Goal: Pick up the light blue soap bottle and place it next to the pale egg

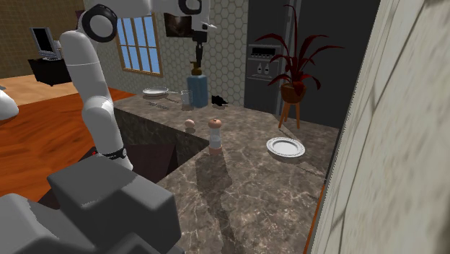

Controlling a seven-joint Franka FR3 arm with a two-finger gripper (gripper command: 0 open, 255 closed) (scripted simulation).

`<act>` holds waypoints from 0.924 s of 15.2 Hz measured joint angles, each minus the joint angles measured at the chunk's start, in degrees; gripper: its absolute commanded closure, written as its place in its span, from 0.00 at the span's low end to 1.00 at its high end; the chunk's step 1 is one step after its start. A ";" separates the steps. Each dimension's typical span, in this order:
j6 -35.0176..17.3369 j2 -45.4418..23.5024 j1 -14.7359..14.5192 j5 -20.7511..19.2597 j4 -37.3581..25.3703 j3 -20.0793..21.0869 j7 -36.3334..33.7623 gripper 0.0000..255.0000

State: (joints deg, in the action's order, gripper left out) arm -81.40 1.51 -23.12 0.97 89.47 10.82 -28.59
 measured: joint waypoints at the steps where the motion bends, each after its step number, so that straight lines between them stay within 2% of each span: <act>1: -0.70 0.14 0.01 0.02 0.83 -0.01 0.03 1.00; 14: -11.36 2.06 0.11 0.32 13.40 -0.15 0.52 1.00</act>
State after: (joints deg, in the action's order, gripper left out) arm -92.76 3.57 -23.01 1.29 102.87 10.67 -28.07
